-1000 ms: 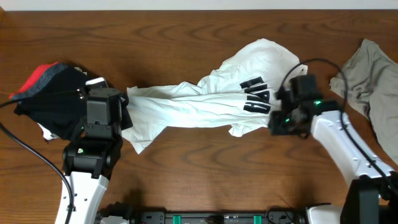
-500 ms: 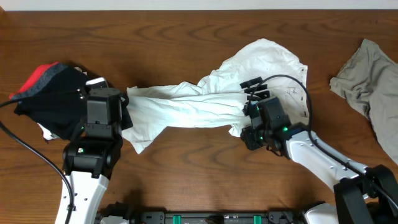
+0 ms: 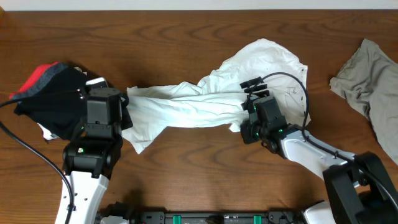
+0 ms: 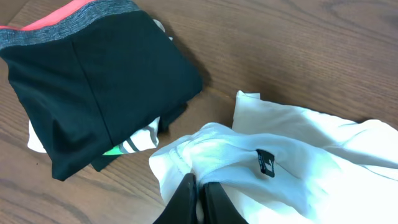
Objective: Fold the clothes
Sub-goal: 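Release and move the right gripper down to the shirt's lower right corner, then grasp the lower right hem with the right gripper, then move the left gripper to grasp the lower left hem, then lift the hem with both grippers and flip it up toward the far edge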
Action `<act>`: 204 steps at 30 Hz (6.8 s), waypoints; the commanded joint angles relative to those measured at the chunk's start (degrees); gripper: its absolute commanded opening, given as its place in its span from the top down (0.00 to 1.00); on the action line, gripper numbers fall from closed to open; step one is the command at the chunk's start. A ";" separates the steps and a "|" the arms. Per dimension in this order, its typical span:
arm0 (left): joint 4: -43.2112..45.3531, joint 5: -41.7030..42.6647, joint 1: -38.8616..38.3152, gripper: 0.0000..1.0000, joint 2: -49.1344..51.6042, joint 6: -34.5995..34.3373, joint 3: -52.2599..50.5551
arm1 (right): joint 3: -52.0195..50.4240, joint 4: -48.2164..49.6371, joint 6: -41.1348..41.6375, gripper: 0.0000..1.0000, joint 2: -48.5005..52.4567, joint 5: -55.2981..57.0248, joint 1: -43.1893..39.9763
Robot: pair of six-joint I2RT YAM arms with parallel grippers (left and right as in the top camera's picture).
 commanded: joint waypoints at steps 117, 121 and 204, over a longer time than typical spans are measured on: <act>-10.12 18.82 0.20 0.70 5.86 -0.33 0.55 | 0.90 -31.65 15.43 0.99 -1.16 17.55 -34.88; -14.62 23.23 0.17 0.69 7.65 -5.27 -0.63 | 0.90 -30.75 14.73 0.99 -1.16 17.51 -34.88; -16.79 22.36 0.24 0.94 9.03 -7.89 6.47 | 12.50 -42.66 8.04 0.99 -16.35 9.01 -34.91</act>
